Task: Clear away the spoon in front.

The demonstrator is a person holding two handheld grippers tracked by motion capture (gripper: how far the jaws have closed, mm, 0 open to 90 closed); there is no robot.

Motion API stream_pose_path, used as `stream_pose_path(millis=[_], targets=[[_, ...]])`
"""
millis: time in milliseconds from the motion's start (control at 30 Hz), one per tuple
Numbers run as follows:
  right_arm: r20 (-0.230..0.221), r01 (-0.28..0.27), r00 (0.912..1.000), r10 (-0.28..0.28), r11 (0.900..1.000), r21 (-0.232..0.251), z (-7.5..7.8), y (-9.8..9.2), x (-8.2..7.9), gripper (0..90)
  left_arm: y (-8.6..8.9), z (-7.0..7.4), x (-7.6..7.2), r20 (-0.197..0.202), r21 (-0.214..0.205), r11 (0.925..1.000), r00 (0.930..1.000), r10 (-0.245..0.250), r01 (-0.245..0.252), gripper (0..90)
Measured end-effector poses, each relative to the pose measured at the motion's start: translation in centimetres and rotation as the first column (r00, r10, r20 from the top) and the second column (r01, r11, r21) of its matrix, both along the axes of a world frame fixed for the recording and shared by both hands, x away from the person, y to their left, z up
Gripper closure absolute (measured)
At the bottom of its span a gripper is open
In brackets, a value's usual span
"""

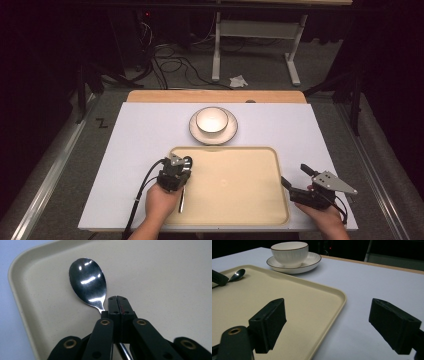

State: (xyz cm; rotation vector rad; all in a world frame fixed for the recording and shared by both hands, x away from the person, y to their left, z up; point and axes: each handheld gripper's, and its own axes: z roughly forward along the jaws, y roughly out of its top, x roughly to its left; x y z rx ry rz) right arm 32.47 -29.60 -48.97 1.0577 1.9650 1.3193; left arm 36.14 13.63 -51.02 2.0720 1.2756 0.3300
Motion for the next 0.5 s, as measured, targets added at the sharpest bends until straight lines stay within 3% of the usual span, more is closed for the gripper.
stream_pose_path(millis=[333,500], targets=[[-0.008,0.004,1.0,-0.004,1.0,0.006,0.0,0.02,-0.05,14.9,0.53,0.0,-0.04,0.002,0.007,0.9999,0.9999,0.01,-0.01,90.0],[-0.004,0.003,1.0,-0.003,1.0,0.002,-0.04,0.0,-0.01,14.9,0.62,0.01,-0.15,0.01,-0.021,0.9997,0.9999,0.011,-0.01,88.9]])
